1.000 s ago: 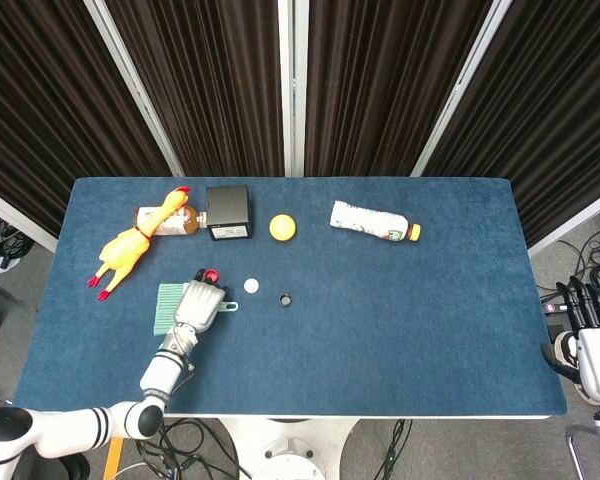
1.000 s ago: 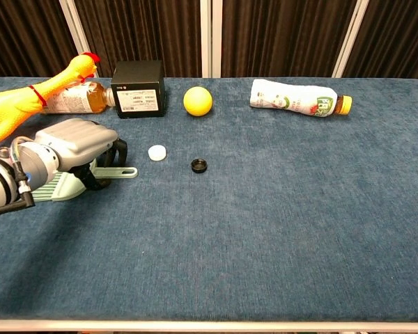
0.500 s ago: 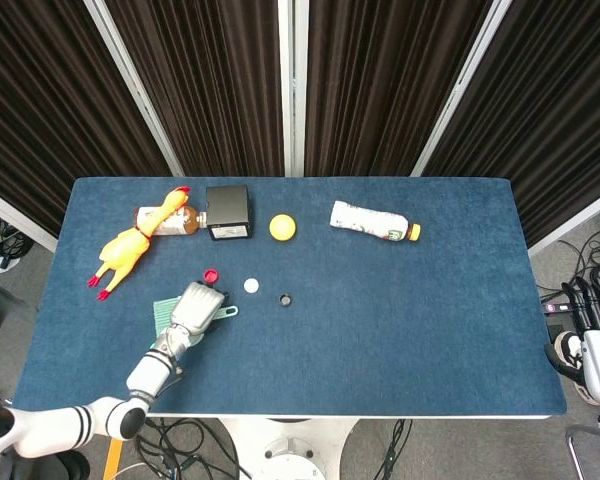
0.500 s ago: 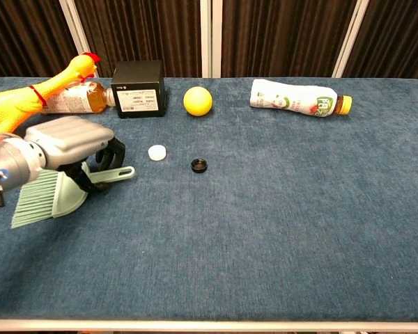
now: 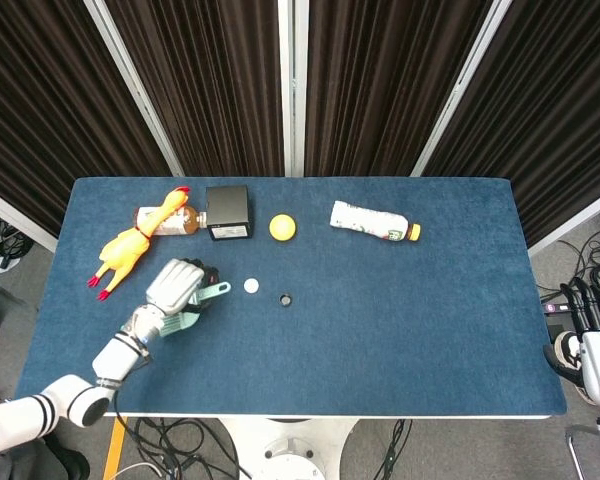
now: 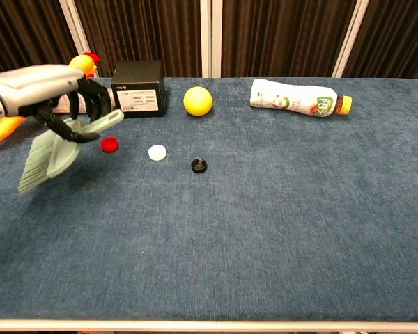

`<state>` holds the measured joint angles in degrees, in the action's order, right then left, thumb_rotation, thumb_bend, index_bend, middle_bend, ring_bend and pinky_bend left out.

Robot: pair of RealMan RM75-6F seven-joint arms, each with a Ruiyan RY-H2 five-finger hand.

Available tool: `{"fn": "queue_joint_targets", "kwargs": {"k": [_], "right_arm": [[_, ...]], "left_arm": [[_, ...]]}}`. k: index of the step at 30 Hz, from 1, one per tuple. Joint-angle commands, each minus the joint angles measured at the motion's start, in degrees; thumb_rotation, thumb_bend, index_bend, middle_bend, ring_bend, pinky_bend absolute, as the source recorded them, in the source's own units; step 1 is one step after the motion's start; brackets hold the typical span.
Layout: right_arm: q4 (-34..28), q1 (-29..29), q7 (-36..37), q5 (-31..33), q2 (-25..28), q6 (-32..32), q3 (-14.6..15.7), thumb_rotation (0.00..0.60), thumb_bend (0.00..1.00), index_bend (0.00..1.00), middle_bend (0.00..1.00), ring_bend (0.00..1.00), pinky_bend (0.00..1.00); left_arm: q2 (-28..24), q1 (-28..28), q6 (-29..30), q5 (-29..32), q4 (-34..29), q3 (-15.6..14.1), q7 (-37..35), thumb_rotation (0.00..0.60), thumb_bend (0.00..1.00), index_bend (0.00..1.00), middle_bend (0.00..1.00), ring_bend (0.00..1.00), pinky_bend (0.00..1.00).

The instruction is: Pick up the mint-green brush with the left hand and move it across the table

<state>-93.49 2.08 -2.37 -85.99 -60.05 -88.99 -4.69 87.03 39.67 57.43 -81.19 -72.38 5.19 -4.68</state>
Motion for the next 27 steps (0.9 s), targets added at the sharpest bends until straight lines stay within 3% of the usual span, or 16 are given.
{"fn": "queue_joint_targets", "kwargs": {"k": [1, 10, 17, 27], "right_arm": [[-0.3, -0.1, -0.2, 0.0, 0.1, -0.1, 0.0, 0.600, 0.15, 0.00, 0.00, 0.00, 0.00], [-2.2, -0.9, -1.7, 0.0, 0.9, -0.9, 0.2, 0.600, 0.15, 0.00, 0.01, 0.00, 0.00], [-4.3, -1.2, -3.6, -0.1, 1.4, -1.3, 0.2, 0.600, 0.15, 0.00, 0.01, 0.00, 0.00], [-6.6, -1.5, -5.8, -0.1, 2.1, -1.4, 0.4, 0.600, 0.15, 0.00, 0.01, 0.00, 0.00]], "left_arm": [[4.2, 2.5, 3.1, -7.9, 15.9, -0.5, -15.0, 0.600, 0.37, 0.48, 0.55, 0.43, 0.52], [16.1, 5.9, 3.6, -11.6, 39.9, -3.2, -33.2, 0.600, 0.37, 0.49, 0.55, 0.43, 0.54], [22.3, 7.7, 4.6, -11.7, 49.2, -3.5, -45.0, 0.600, 0.38, 0.49, 0.55, 0.43, 0.54], [26.8, 10.1, 3.1, -11.7, 55.8, -4.6, -52.1, 0.600, 0.38, 0.49, 0.55, 0.43, 0.54]]}}
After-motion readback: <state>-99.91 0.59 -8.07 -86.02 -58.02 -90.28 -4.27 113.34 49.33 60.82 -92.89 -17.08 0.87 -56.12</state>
